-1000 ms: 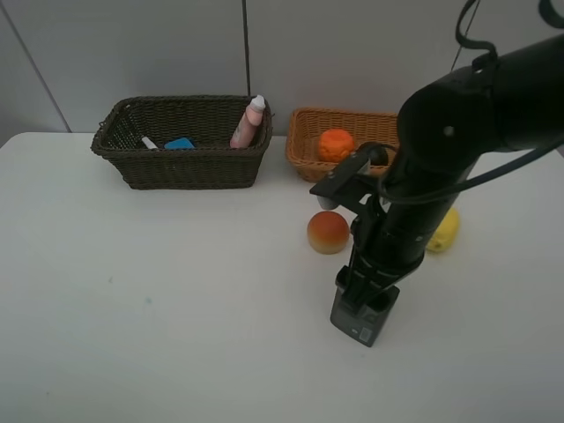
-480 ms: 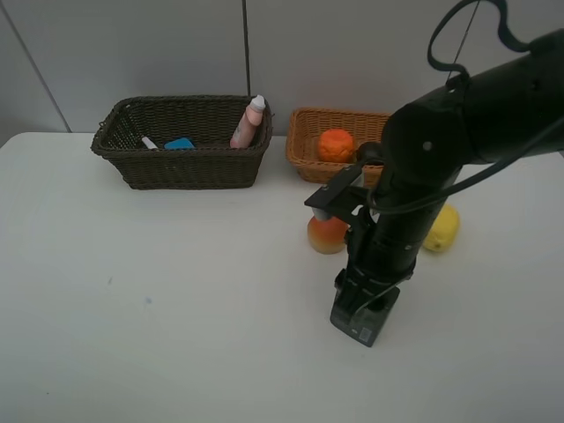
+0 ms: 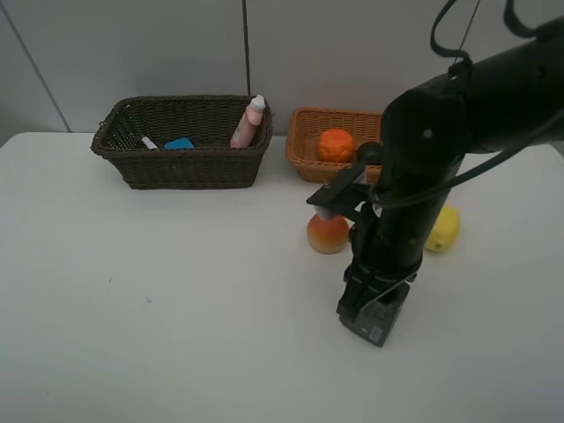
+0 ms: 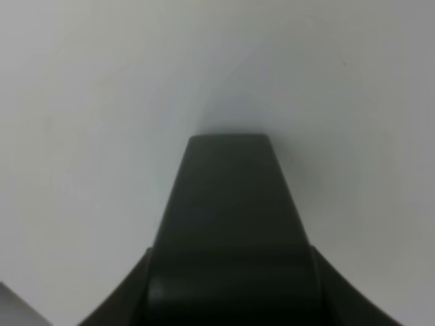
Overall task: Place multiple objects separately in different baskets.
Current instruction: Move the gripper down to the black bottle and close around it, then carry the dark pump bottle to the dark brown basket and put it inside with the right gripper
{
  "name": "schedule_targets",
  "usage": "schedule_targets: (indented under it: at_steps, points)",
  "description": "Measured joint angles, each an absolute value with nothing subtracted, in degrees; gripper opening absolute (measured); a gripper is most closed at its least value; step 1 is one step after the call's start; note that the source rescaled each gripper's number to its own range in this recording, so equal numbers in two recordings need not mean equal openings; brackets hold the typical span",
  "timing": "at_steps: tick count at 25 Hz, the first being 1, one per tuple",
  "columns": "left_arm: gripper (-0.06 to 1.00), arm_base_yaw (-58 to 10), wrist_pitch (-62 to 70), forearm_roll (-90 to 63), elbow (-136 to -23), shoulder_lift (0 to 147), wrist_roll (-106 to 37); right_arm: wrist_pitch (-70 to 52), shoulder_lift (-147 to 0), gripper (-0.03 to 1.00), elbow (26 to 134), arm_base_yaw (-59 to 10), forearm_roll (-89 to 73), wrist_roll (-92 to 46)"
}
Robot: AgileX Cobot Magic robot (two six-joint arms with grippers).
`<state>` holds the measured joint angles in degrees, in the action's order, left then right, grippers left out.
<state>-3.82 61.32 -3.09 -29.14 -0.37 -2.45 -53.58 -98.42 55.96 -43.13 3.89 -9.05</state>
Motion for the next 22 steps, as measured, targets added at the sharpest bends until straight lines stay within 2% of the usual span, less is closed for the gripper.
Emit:
schedule_targets:
  at_steps: [6,11,16,22]
  points:
    - [1.00,-3.8,61.3,-3.1,-29.1,-0.4,-2.4,-59.2,-93.9,0.08,70.7,-43.1,6.1,-9.0]
    - [1.00,-3.8,61.3,-3.1,-29.1,-0.4,-2.4,-55.1,-97.6,0.08,86.4,-43.1,8.6,-9.0]
    - [1.00,-3.8,61.3,-3.1,-29.1,-0.4,-2.4,-38.0,-106.3,0.08,98.4,-42.2,6.3,-8.6]
    - [1.00,-3.8,61.3,-3.1,-29.1,-0.4,-2.4,-11.4,-118.9,0.08,101.5,-40.6,3.3,-7.8]
